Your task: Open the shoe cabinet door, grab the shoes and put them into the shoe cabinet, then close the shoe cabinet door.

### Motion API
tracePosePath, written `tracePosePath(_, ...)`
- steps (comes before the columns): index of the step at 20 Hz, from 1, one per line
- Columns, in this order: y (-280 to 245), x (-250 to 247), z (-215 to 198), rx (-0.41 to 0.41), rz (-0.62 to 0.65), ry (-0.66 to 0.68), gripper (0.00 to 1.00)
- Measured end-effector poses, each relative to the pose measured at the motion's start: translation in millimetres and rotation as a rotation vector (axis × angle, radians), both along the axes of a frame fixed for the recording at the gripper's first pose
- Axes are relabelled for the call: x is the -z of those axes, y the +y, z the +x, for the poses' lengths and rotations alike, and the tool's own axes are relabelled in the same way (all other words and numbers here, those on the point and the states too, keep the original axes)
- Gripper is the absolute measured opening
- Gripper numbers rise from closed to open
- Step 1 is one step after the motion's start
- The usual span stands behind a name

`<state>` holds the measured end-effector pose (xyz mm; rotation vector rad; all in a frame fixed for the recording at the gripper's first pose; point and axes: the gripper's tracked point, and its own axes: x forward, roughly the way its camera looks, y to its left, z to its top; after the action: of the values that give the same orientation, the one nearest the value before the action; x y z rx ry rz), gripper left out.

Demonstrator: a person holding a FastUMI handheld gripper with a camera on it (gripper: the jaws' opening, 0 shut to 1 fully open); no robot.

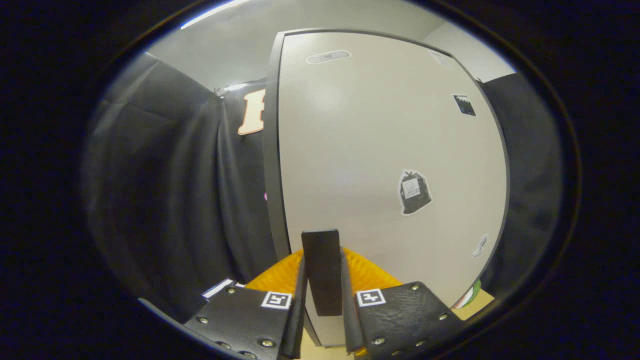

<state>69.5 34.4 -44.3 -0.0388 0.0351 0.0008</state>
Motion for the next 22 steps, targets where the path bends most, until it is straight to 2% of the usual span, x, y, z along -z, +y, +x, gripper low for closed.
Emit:
tracePosePath(1, 1, 0, -2, 0.003, -0.003, -0.003, 0.33)
tracePosePath(3, 0, 0, -5, 0.001, 0.011, 0.005, 0.26)
tracePosePath(10, -8, -4, -39, 0.017, 0.016, -0.007, 0.26)
tracePosePath(22, -76, -20, -154, -0.009, -0.01, 0.0, 0.26)
